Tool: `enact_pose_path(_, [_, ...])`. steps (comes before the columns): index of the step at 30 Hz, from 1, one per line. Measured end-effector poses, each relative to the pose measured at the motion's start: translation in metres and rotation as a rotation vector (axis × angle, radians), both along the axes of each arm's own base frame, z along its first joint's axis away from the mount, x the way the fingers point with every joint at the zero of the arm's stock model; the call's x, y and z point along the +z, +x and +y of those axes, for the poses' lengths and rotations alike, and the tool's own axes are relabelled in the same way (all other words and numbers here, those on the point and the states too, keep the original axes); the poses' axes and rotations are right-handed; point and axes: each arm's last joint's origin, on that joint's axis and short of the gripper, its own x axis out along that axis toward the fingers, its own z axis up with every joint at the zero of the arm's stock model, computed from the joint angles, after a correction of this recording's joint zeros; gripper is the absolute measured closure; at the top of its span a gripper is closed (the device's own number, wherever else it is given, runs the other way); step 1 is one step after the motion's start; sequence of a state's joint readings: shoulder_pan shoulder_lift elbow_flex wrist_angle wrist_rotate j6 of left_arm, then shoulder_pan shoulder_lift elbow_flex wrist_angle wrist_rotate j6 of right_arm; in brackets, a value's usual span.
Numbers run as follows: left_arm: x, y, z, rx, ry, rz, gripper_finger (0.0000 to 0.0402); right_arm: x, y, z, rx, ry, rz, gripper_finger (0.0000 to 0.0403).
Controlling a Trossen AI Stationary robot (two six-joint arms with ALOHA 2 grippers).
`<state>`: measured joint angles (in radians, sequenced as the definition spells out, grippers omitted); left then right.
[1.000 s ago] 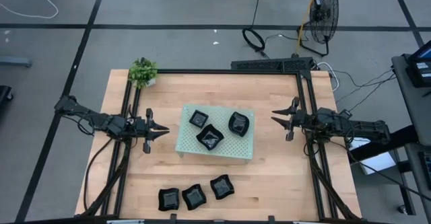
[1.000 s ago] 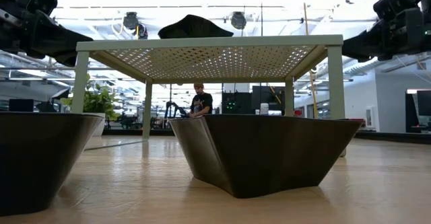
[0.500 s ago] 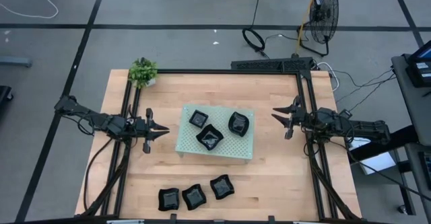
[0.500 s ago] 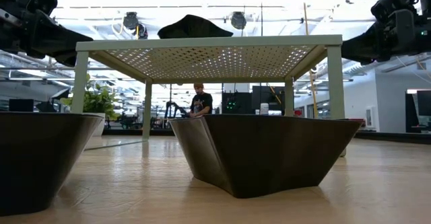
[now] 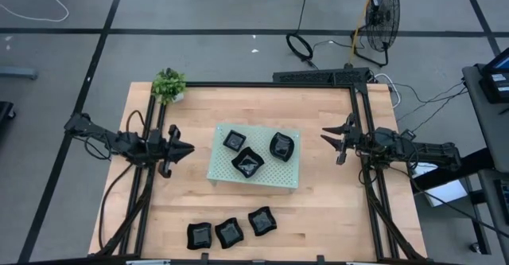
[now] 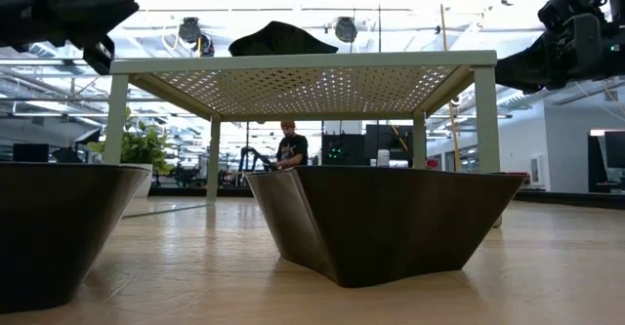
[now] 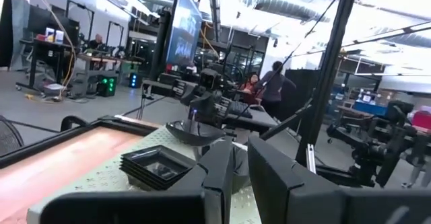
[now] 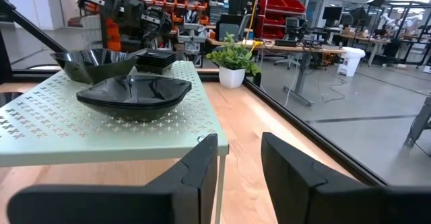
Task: Pick & Place Mini shaped plates
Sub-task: Stack the distorted square plate on top of the distorted square plate on the shelf
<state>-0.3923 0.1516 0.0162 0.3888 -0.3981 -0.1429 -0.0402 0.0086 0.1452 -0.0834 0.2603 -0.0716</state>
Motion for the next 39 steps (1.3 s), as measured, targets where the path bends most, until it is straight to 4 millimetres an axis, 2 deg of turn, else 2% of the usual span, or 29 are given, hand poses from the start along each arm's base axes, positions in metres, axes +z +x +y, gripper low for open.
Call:
enact_pose_path(4, [0.0,0.0,-0.001,-0.018,-0.005,0.002,0.035,0.0,0.0,0.0,0.0,0.0,0.0,0.03])
enact_pose_path(9, [0.004,-0.001,0.0,-0.044,-0.143,-0.041,0.035,0.0,0.0,0.0,0.0,0.0,0.0,0.03])
enact_pose_path(11, [0.014,-0.002,-0.001,-0.083,-0.173,-0.049,0.035,0.0,0.0,0.0,0.0,0.0,0.0,0.03])
enact_pose_path(15, [0.048,0.002,-0.008,-0.176,-0.125,-0.002,0.035,0.0,0.0,0.0,0.0,0.0,0.0,0.03])
enact_pose_path(18, [0.074,0.02,-0.021,-0.183,-0.083,0.148,0.035,0.0,0.0,0.0,0.0,0.0,0.0,0.03])
enact_pose_path(23, [0.109,0.071,-0.062,-0.207,-0.114,0.556,0.035,0.0,0.0,0.0,0.0,0.0,0.0,0.03])
enact_pose_path(27, [0.106,0.102,-0.102,-0.121,-0.243,1.017,0.035,0.0,0.0,0.0,0.0,0.0,0.0,0.03])
enact_pose_path(32, [0.082,0.117,-0.158,-0.018,-0.554,1.493,0.035,0.0,0.0,0.0,0.0,0.0,0.0,0.03])
enact_pose_path(36, [0.058,0.114,-0.203,0.072,-0.827,1.651,0.035,0.0,0.0,0.0,0.0,0.0,0.0,0.03])
enact_pose_path(39, [0.038,0.106,-0.227,0.234,-1.022,1.689,0.035,0.0,0.0,0.0,0.0,0.0,0.0,0.03])
